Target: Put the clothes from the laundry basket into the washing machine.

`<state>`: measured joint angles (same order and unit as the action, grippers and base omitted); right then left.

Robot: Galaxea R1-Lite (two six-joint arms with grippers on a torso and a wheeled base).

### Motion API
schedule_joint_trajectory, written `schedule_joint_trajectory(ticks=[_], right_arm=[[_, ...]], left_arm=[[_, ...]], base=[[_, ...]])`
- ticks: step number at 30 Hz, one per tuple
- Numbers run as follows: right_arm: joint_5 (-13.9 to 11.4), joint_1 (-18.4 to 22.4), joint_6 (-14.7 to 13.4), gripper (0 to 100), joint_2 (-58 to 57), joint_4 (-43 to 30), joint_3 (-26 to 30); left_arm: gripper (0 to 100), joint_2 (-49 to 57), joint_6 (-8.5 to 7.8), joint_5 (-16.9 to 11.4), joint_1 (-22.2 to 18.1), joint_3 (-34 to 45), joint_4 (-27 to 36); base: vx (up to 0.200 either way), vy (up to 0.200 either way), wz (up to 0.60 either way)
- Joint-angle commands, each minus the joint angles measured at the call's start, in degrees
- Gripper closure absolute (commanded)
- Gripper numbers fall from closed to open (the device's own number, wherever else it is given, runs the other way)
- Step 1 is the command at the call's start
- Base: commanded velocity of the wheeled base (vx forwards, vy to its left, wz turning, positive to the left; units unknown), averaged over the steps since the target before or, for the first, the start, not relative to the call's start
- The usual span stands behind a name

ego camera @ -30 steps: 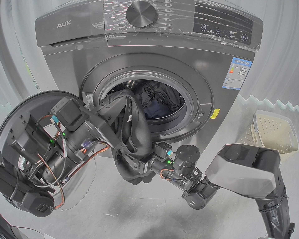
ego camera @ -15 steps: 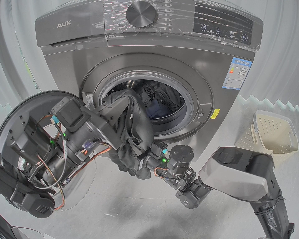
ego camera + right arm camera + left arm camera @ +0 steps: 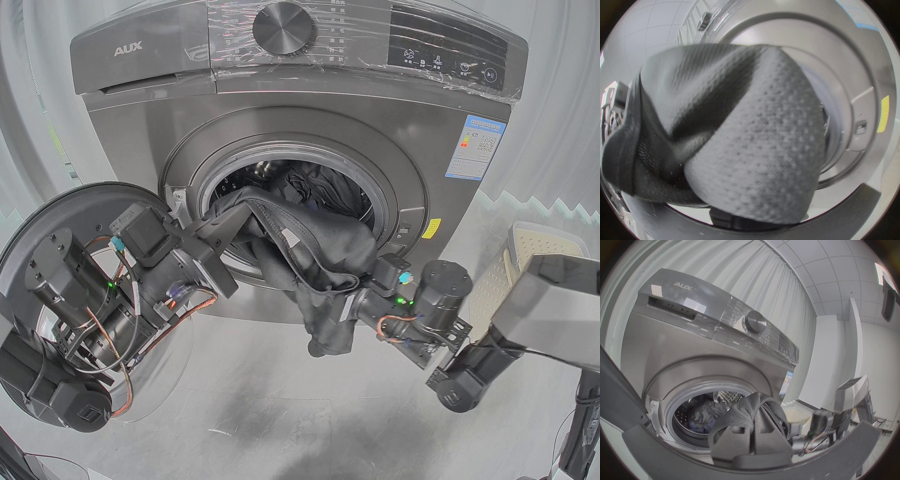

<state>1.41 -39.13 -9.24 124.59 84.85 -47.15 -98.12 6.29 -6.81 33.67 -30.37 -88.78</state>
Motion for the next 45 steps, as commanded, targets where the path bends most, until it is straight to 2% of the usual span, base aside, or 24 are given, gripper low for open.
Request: schedule_joint_trajectory(ticks=[1, 4, 9, 12, 17, 19, 22, 23, 27, 34, 35, 38, 40, 45], right_arm=[[0.26, 2.22, -0.78, 100, -12.88, 0.50, 11.56], [0.26, 2.48, -1.31, 100, -13.23, 1.02, 13.49], [0.17, 2.48, -1.75, 100, -14.11, 1.11, 12.52], [0.17, 1.16, -1.75, 100, -14.46, 2.17, 11.82], [0.17, 0.37, -2.10, 100, -14.72, 2.78, 10.06], [0.17, 0.37, -2.10, 100, -14.72, 2.78, 10.06], [0.17, 0.37, -2.10, 100, -14.72, 2.78, 10.06], [0.17, 0.37, -2.10, 100, -14.81, 2.78, 10.06], [0.17, 1.34, -2.10, 100, -14.90, 2.69, 10.06], [0.17, 3.98, -2.01, 100, -15.43, 2.25, 9.10], [0.17, 4.24, -2.01, 100, -15.52, 2.25, 8.83], [0.17, 4.94, -2.10, 100, -16.04, 1.90, 8.48], [0.17, 4.68, -2.10, 100, -15.96, 1.99, 8.75], [0.17, 1.08, -2.19, 100, -15.52, 1.99, 9.54]], left_arm=[[100, -1.90, -0.05, -0.04, -0.89, 1.80, 0.01], [100, -3.22, -0.40, -0.04, -1.59, 2.77, 0.10], [100, -6.47, -1.37, -0.74, -2.82, 6.02, -0.16], [100, -8.58, -3.04, -1.45, -2.29, 8.75, -0.25], [100, -8.67, -4.97, -4.79, -1.59, 13.58, -0.16], [100, -9.10, -5.76, -4.79, -1.50, 14.02, -0.16], [100, -9.54, -6.03, -4.87, -1.94, 13.84, -0.16], [0, -9.54, -6.03, -4.87, -2.12, 13.84, -0.16], [0, -9.63, -5.32, -4.79, -2.12, 14.11, -0.07], [0, -10.42, -6.11, -5.31, 0.69, 19.03, -0.16], [0, -10.51, -6.29, -5.58, 1.05, 19.64, -0.16], [0, -11.13, -8.14, -6.63, 1.40, 21.31, -0.16], [0, -11.30, -8.75, -6.90, 1.31, 20.87, -0.16], [0, -11.39, -8.58, -6.72, 1.22, 18.41, -0.25]], base=[[0.000, 0.000, 0.00], [0.000, 0.000, 0.00], [0.000, 0.000, 0.00], [0.000, 0.000, 0.00], [0.000, 0.000, 0.00], [0.000, 0.000, 0.00], [0.000, 0.000, 0.00], [0.000, 0.000, 0.00], [0.000, 0.000, 0.00], [0.000, 0.000, 0.00], [0.000, 0.000, 0.00], [0.000, 0.000, 0.00], [0.000, 0.000, 0.00], [0.000, 0.000, 0.00]])
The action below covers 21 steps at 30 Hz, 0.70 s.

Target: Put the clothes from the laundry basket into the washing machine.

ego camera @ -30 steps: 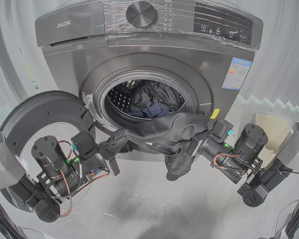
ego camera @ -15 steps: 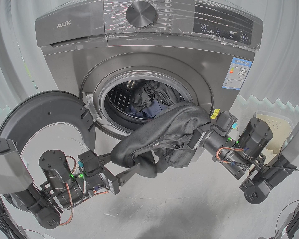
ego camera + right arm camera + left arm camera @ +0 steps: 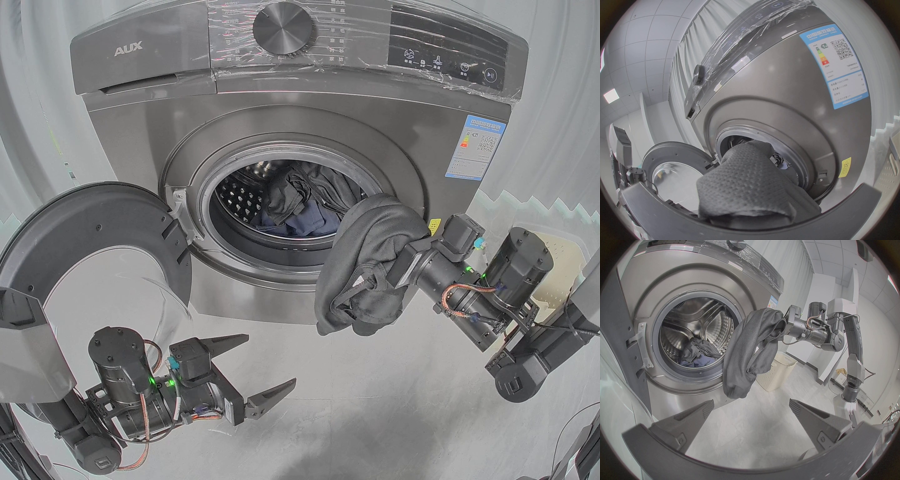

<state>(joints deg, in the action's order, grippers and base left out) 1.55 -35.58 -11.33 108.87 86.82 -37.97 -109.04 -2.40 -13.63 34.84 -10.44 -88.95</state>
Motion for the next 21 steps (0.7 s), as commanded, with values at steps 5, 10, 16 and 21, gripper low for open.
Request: schedule_joint_trajectory(ticks=[5, 10, 16, 21], right_arm=[[0.12, -6.69, 0.08, 100, 3.98, -0.07, -1.66], [1.70, -10.56, 0.43, 100, 10.13, 0.01, -5.27], [1.97, -12.84, 0.43, 100, 10.22, -0.25, -10.81], [1.88, -13.90, 0.69, 100, 10.39, -0.34, -11.68]], left_arm=[[0, -0.64, 0.29, 0.45, 0.05, -3.89, -0.08], [0, -0.38, 0.29, 0.53, -0.39, -5.56, -0.08], [0, -0.47, 0.47, 1.15, -0.65, -7.14, -0.08], [0, -1.26, 0.64, 1.15, -0.91, -7.41, -0.08]], base=[[0.000, 0.000, 0.00], [0.000, 0.000, 0.00], [0.000, 0.000, 0.00], [0.000, 0.000, 0.00]])
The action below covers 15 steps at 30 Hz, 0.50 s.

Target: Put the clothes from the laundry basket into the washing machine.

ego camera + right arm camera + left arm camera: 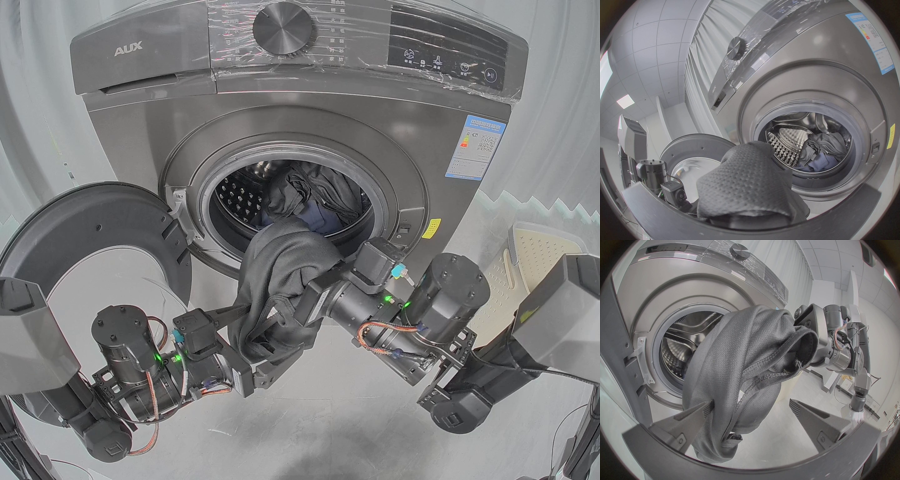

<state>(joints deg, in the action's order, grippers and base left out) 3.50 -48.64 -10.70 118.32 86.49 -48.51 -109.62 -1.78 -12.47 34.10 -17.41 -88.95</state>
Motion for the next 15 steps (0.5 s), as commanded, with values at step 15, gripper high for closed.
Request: schedule_joint_trajectory(ticks=[15], right_arm=[[4.59, -5.59, -0.28, 100, 1.82, -1.41, -3.88]], left_arm=[[0, -2.88, 0.29, 1.66, -1.14, -2.02, -0.17]], base=[[0.000, 0.000, 0.00]])
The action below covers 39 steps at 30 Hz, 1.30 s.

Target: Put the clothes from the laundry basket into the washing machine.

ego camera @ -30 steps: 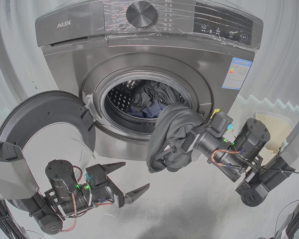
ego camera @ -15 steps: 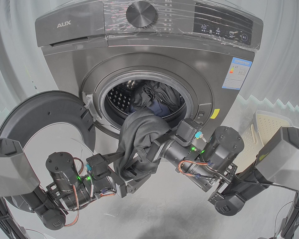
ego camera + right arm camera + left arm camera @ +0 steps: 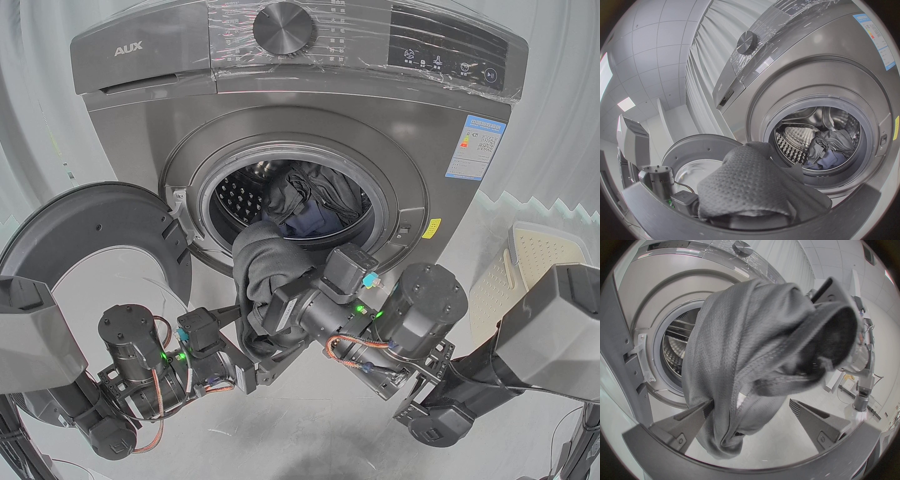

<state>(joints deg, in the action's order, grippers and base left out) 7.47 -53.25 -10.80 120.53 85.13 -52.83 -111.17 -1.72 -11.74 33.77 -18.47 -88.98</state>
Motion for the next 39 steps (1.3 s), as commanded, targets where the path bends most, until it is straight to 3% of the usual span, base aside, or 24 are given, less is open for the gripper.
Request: schedule_joint_trajectory(ticks=[1, 9, 17, 18, 28, 34, 39], right_arm=[[0.70, -1.07, -0.19, 100, -0.56, -0.05, 0.63], [0.88, -2.56, -0.54, 100, -3.46, 0.57, 4.41], [1.23, -2.56, -1.68, 100, -3.99, 0.83, 5.29], [1.49, -2.56, -1.77, 100, -4.07, 0.83, 5.29], [1.76, 0.07, -2.56, 100, -4.95, 0.83, 6.25], [1.67, 6.67, -2.73, 100, -4.69, -0.66, 13.81], [0.61, 10.01, -2.65, 100, -1.35, 0.21, 13.72]], left_arm=[[0, -1.42, 0.22, 1.19, -0.90, -1.22, -0.05], [0, -2.48, 2.33, 3.65, -2.30, -3.94, -0.05], [0, -2.83, 2.51, 3.83, -2.30, -3.33, -0.14], [100, -2.83, 2.51, 3.83, -2.30, -3.50, -0.14], [100, -2.65, 2.77, 4.62, -3.01, -5.09, -0.05], [100, -0.81, 4.80, 7.70, -3.97, -8.95, -0.05], [100, 1.04, 5.41, 7.70, -3.09, -9.13, -0.05]], base=[[0.000, 0.000, 0.00], [0.000, 0.000, 0.00], [0.000, 0.000, 0.00], [0.000, 0.000, 0.00], [0.000, 0.000, 0.00], [0.000, 0.000, 0.00], [0.000, 0.000, 0.00]])
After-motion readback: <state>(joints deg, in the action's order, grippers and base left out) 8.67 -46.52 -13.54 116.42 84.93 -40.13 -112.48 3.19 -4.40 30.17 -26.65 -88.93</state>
